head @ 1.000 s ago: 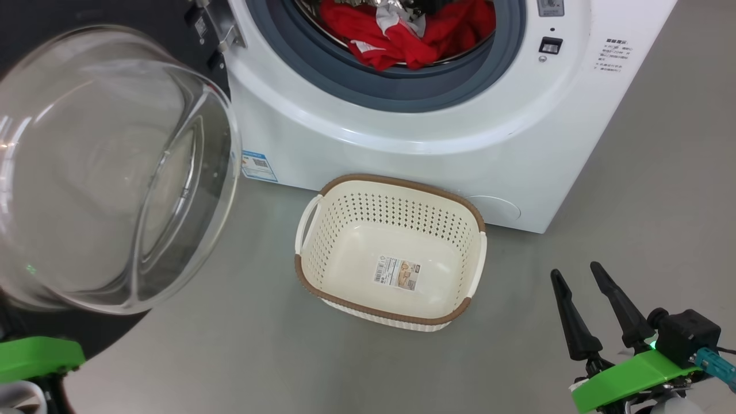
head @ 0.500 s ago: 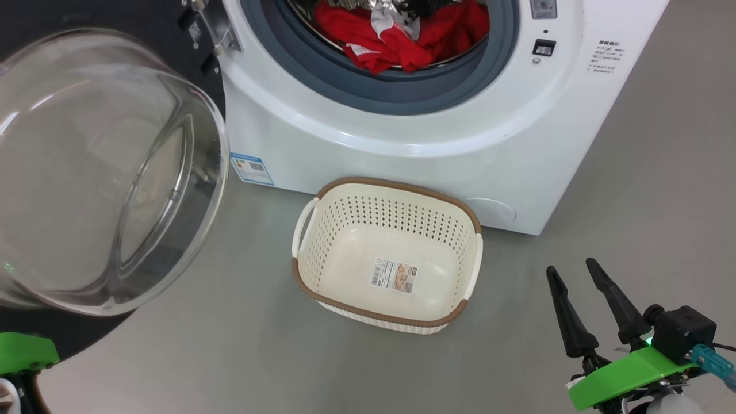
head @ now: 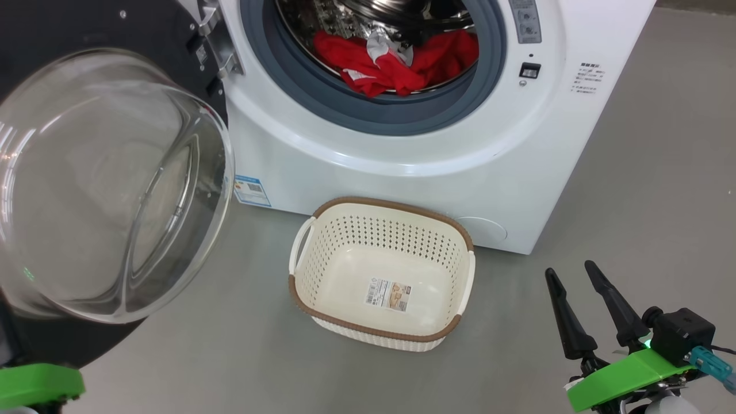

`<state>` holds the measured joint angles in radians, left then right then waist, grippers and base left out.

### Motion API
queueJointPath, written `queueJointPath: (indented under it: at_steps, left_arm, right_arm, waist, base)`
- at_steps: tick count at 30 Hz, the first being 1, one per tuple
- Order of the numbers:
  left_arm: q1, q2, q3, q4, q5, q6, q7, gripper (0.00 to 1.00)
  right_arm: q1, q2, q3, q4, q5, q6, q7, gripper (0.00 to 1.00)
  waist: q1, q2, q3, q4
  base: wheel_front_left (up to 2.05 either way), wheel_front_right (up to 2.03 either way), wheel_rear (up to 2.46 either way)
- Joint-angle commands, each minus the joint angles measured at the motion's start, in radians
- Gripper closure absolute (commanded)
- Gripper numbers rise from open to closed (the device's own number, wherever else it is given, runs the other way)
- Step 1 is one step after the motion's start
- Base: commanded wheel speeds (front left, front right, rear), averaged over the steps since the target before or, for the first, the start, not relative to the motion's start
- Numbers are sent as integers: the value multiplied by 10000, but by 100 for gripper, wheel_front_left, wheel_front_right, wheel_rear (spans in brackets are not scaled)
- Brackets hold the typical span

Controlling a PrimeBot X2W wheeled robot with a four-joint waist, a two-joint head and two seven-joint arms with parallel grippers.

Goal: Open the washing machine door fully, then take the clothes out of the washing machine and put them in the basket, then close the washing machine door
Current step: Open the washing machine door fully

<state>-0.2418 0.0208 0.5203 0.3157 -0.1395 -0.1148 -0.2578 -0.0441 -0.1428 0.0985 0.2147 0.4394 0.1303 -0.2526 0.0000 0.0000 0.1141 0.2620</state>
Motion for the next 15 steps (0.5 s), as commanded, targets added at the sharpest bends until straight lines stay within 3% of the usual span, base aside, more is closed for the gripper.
queueJointPath:
  at_steps: [1, 10, 12, 13, 15]
  left_arm:
    - [85, 311, 178, -329, -6, -26, -40, 82]
    - [862, 297, -1026, -734, -531, -97, -40, 51]
    - [987, 296, -1269, -866, -667, -108, -40, 14]
    - [1065, 296, -1400, -937, -693, -113, -40, 0]
    - [1224, 296, -1683, -1037, -781, -123, -40, 0]
  right_arm:
    - [-32, -43, 130, -232, 141, 4, -92, 0]
    - [147, 21, -28, -231, 136, 4, -92, 0]
    - [161, 43, -84, -239, 133, 4, -92, 0]
    - [165, 53, -112, -246, 131, 4, -92, 0]
    - [172, 68, -134, -256, 126, 4, -92, 0]
  waist:
    - [0, 0, -56, -38]
    - [0, 0, -307, -276]
    - [0, 0, -336, -365]
    - [0, 0, -343, -414]
    - [0, 0, -368, -534]
  base:
    - [0, 0, 0]
    - [0, 0, 0]
    - [0, 0, 0]
    - [0, 0, 0]
    - [0, 0, 0]
